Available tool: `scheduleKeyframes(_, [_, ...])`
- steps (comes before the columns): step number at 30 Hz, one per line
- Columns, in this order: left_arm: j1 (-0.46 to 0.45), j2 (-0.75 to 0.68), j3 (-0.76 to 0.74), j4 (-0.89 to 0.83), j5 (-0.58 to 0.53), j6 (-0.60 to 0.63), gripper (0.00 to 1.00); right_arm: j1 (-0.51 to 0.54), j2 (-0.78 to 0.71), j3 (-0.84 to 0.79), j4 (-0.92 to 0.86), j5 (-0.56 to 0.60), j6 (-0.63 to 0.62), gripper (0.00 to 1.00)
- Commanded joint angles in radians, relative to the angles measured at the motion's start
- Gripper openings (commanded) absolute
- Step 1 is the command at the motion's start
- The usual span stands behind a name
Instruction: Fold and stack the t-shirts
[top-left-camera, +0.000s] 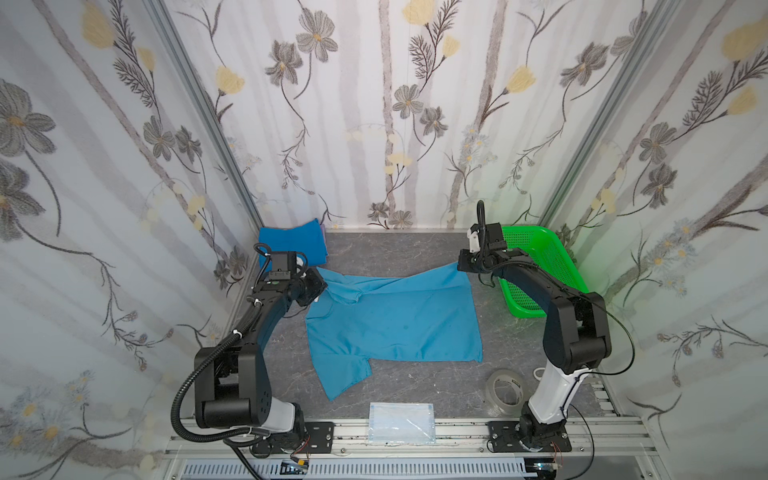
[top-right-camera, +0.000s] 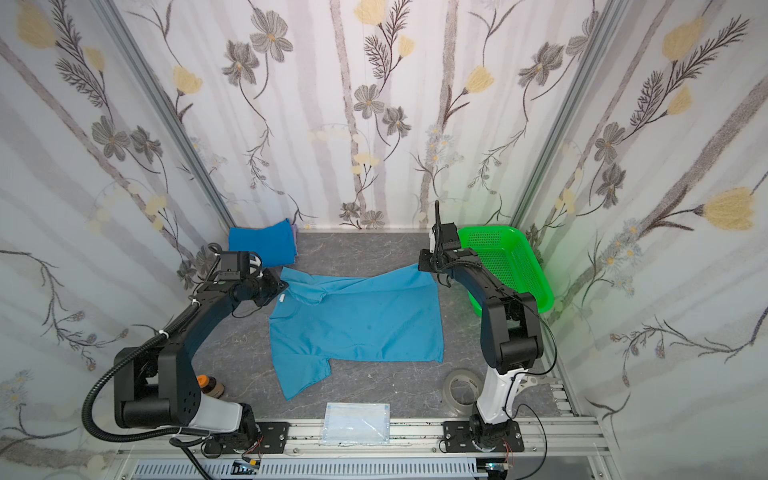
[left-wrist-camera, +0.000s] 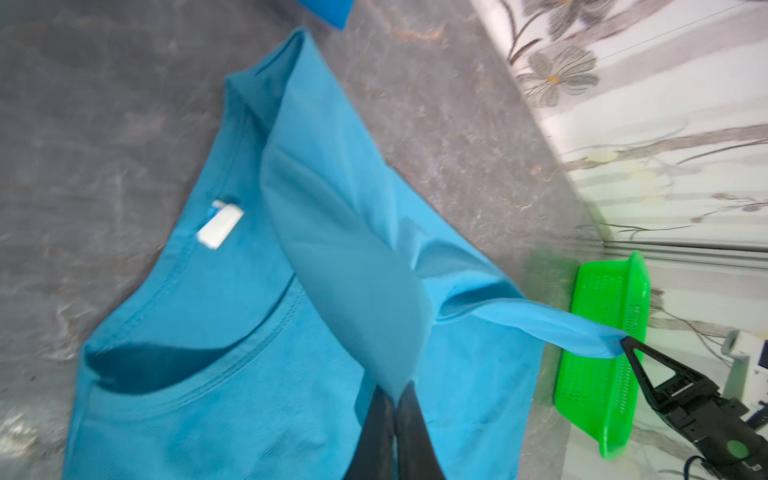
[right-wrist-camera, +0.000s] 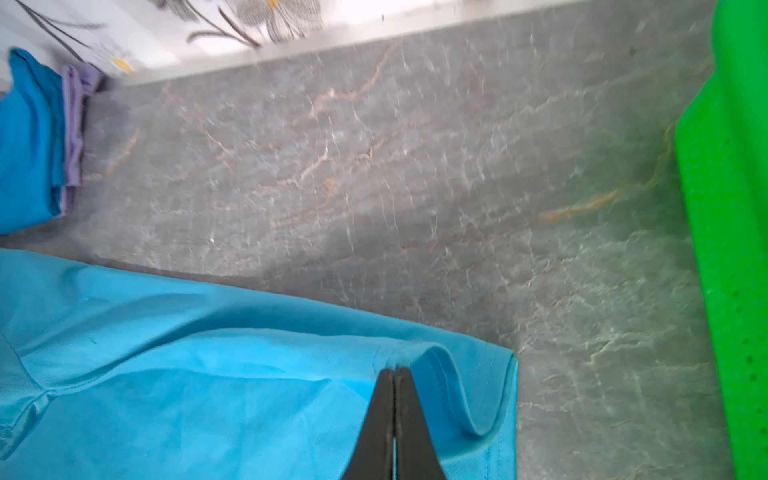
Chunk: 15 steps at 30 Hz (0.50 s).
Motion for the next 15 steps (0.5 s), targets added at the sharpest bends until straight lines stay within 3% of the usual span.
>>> scheduleKeyframes(1, [0.0, 0.092, 0.166, -0.036, 0.051, 0.012, 0.0, -0.038, 0.04, 0.132, -0.028, -0.023, -0.059, 0.0])
scheduleKeyframes(5, [0.007, 0.34, 0.506, -0.085, 0.109, -0.003, 0.0, -0.079, 0.205, 0.42, -0.116, -0.107, -0.108, 0.0])
scheduleKeyframes(7, [0.011, 0.405, 0.584, -0.088, 0.14, -0.018, 0.0, -0.083, 0.257, 0.509, -0.169, -0.121, -0.122, 0.0])
scheduleKeyframes(11, [0.015, 0.409, 0.586, -0.104, 0.147, -0.001, 0.0, -0.085, 0.258, 0.504, -0.165, -0.145, -0.147, 0.0])
scheduleKeyframes(15, [0.011, 0.353, 0.461, -0.062, 0.164, -0.003, 0.0, -0.085, 0.248, 0.464, -0.15, -0.17, -0.165, 0.0])
